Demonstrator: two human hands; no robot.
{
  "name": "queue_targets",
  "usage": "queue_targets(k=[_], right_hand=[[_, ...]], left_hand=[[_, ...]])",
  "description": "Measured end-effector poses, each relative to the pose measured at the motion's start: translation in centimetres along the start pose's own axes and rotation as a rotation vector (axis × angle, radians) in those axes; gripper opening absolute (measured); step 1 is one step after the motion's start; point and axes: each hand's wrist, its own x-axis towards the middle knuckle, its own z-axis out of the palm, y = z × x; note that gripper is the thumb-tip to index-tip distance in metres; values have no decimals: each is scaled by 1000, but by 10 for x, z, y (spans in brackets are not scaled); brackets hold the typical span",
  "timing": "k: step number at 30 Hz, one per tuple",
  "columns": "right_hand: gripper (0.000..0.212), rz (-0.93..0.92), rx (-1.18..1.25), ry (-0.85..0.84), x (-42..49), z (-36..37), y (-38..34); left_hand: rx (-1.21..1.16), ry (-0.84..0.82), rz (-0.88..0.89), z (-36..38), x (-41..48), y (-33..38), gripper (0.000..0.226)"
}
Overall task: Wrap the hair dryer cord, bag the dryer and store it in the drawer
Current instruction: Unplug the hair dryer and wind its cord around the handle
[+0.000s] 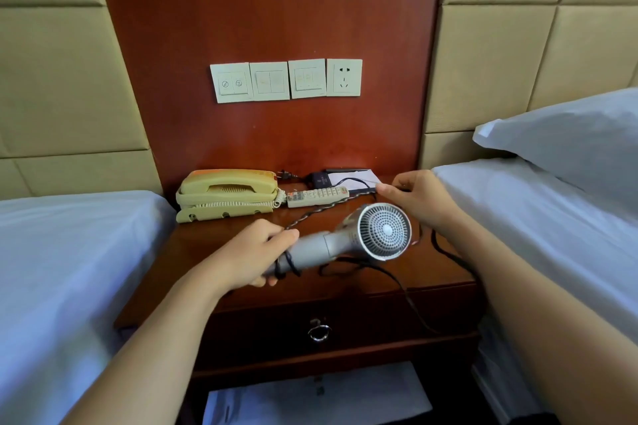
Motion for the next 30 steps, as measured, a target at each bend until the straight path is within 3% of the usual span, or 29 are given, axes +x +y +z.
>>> queue_targets(k=[8, 13, 17, 22, 25, 30], right_hand=[[33, 55, -171, -7, -1, 26, 18], [37, 65, -300, -131, -1, 36, 24], [48, 32, -298, -168, 0, 35, 16], [43, -169, -504, -321, -8, 27, -6], [40, -305, -602, -283, -11, 22, -22], [45, -479, -496, -227, -18, 21, -31]], left_hand=[[-347, -29, 44, 0, 3, 1, 44], [-525, -27, 31, 3, 12, -3, 52], [-684, 108, -12, -1, 23, -7, 42], [-734, 265, -165, -7, 29, -26, 40], [-753, 359, -217, -4, 33, -28, 40], [-794, 500, -205, -2, 39, -19, 39]])
